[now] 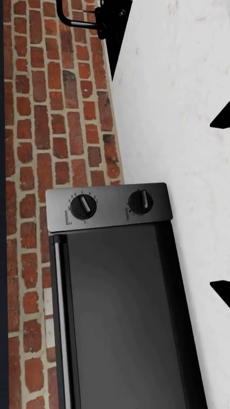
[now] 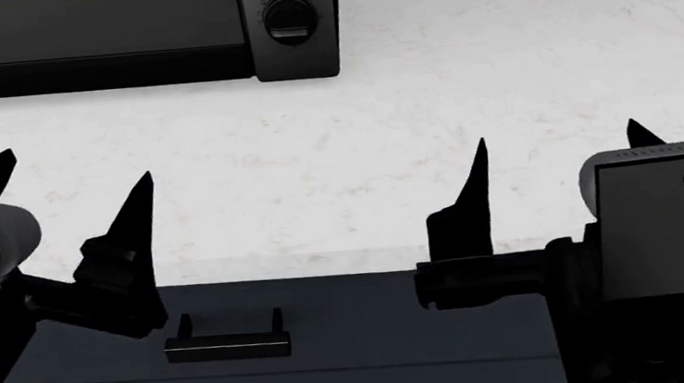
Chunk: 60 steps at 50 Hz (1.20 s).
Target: Decrease the toaster oven temperature.
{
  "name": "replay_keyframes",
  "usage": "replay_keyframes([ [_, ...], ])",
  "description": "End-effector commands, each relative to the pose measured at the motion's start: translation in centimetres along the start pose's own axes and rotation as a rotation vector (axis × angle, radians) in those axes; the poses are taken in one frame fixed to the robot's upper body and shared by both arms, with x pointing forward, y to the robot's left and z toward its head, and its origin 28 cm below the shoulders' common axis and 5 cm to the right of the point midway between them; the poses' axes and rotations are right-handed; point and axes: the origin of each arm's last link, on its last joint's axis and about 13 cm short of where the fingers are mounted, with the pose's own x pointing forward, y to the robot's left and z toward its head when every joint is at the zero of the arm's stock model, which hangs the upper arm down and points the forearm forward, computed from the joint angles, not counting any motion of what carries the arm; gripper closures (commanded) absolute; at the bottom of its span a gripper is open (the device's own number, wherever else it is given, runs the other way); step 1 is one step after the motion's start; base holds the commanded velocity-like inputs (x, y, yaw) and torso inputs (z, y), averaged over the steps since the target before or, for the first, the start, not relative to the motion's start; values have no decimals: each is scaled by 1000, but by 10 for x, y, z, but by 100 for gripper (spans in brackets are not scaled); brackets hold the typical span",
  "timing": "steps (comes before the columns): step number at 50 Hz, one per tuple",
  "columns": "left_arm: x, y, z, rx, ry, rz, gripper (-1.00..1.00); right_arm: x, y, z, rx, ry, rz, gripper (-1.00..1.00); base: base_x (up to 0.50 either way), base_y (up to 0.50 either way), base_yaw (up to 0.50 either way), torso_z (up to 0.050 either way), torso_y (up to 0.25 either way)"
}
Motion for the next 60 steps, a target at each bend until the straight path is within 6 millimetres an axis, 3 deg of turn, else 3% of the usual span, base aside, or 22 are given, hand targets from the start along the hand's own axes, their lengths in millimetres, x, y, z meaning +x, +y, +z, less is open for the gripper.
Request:
replay_keyframes([
  [1,13,5,20,-44,-26,33,-100,2,-16,27,12,-55,-49,-100,0,0,0,0,0],
  [13,14,5,34,-99,-6,-6,-100,-4,-30,57,-15,-82,-107,-100,0,0,0,0,0],
  [33,7,5,30,-104,-11,-19,-100,-8,-25,54,-7,-101,-55,-100,99,-177,0,0,0],
  [60,7,4,28,-96,-4,-31,-100,-11,-22,51,-6,-131,12,-100,394,-67,0,0,0],
])
